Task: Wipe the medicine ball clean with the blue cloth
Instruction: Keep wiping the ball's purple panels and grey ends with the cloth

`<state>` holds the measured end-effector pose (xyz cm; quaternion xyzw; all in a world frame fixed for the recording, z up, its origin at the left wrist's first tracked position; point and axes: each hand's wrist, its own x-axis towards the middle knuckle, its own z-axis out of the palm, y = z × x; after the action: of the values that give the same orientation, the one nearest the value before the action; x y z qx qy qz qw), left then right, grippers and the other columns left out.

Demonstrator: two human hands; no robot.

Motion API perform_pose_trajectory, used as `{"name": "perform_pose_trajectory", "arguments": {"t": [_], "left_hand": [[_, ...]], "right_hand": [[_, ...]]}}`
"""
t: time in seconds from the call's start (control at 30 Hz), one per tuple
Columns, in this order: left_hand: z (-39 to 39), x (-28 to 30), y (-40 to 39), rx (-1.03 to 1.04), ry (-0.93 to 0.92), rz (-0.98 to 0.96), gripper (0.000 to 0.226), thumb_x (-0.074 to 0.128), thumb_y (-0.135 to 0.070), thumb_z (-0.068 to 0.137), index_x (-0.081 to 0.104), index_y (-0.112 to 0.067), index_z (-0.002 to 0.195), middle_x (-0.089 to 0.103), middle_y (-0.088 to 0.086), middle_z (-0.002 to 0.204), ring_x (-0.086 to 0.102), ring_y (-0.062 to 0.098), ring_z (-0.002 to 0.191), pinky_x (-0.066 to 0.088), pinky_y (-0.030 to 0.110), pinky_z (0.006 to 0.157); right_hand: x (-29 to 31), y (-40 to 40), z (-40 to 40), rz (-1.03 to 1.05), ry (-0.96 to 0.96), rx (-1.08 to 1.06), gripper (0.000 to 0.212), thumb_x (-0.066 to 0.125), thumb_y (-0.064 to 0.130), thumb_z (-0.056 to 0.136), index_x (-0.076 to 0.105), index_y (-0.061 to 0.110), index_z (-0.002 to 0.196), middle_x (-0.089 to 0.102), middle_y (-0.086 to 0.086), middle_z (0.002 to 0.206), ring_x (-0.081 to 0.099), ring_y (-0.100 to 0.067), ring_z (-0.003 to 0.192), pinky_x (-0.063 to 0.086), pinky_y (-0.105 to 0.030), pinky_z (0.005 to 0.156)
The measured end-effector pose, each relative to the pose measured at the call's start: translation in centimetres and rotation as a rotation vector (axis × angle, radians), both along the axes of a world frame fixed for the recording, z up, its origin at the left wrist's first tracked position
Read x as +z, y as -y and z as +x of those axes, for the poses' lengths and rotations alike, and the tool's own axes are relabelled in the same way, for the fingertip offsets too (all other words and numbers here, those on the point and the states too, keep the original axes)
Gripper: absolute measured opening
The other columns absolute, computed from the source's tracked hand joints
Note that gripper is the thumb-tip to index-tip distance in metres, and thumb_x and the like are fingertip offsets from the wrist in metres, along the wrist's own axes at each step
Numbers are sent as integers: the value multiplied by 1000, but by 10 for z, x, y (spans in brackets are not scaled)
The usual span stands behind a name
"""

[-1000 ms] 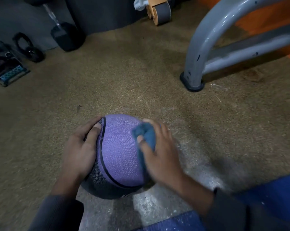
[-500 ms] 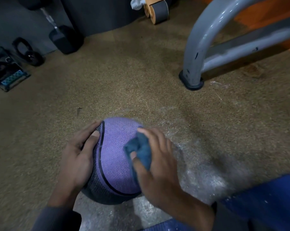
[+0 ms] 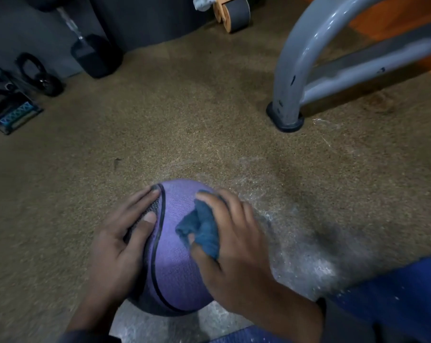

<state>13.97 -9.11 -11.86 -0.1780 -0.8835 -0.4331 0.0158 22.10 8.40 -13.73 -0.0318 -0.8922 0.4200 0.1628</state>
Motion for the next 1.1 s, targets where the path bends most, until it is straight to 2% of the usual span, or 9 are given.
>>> {"name": "perform_pose_trajectory", "arguments": {"t": [0.2,0.33,0.47,0.53,0.63,0.7,0.8,0.93,1.1], "left_hand": [[7,0,-7,-7,-47,-43,39,50,-48,89,64,-38,124,57,-20,137,45,3,135,33,39,115],[7,1,-10,-40,-63,-41,35,48,-45,92,64,-38,122,59,-18,136,47,5,134,34,40,115],[12,0,-10,-59,-94,-52,34,46,-41,93,62,-37,123,58,-15,138,46,7,135,33,39,115],[12,-1,-9,-40,-87,-29,35,44,-41,94,62,-37,124,57,-14,139,46,8,135,33,45,116],[11,-2,-7,-4,-77,-23,35,42,-43,94,61,-40,124,56,-17,139,46,7,135,34,46,115],[9,-2,-8,1,-73,-32,36,42,-43,94,61,-40,124,57,-18,138,46,6,135,33,45,115],[10,0,-6,-34,-77,-61,37,44,-42,94,63,-36,126,57,-15,139,44,7,137,30,39,118],[15,0,-8,-66,-102,-111,34,45,-43,94,58,-42,126,54,-16,141,39,7,141,25,27,117],[15,5,-13,-46,-105,-171,37,41,-48,94,55,-46,129,50,-21,143,34,-2,141,21,20,116]], "right_hand": [[-41,-48,-47,-691,574,-231,30,45,39,97,60,20,80,63,-2,82,58,-18,76,45,-37,76],[-14,-22,-8,-203,288,-133,53,31,58,87,49,31,129,52,12,130,48,-8,114,40,-30,97],[11,-12,-15,71,69,-4,58,36,52,87,41,31,141,43,11,141,42,-12,123,38,-33,99],[-6,-30,-40,-69,242,8,43,37,47,95,51,29,131,53,7,131,50,-14,115,40,-33,93],[-33,-56,-64,-407,564,-56,23,41,43,99,55,28,89,60,3,92,59,-25,97,46,-39,87],[-34,-53,-57,-311,574,-78,22,38,45,99,55,30,100,61,-1,105,58,-28,105,45,-41,93],[-3,-23,-23,5,308,-8,50,30,54,95,36,34,141,42,8,142,41,-16,126,35,-35,102],[16,-16,-37,49,120,57,55,30,56,89,41,37,139,46,13,138,43,-11,119,38,-34,92],[-14,-52,-91,-501,532,16,28,44,43,99,55,24,81,60,0,83,56,-20,84,36,-33,70]]}}
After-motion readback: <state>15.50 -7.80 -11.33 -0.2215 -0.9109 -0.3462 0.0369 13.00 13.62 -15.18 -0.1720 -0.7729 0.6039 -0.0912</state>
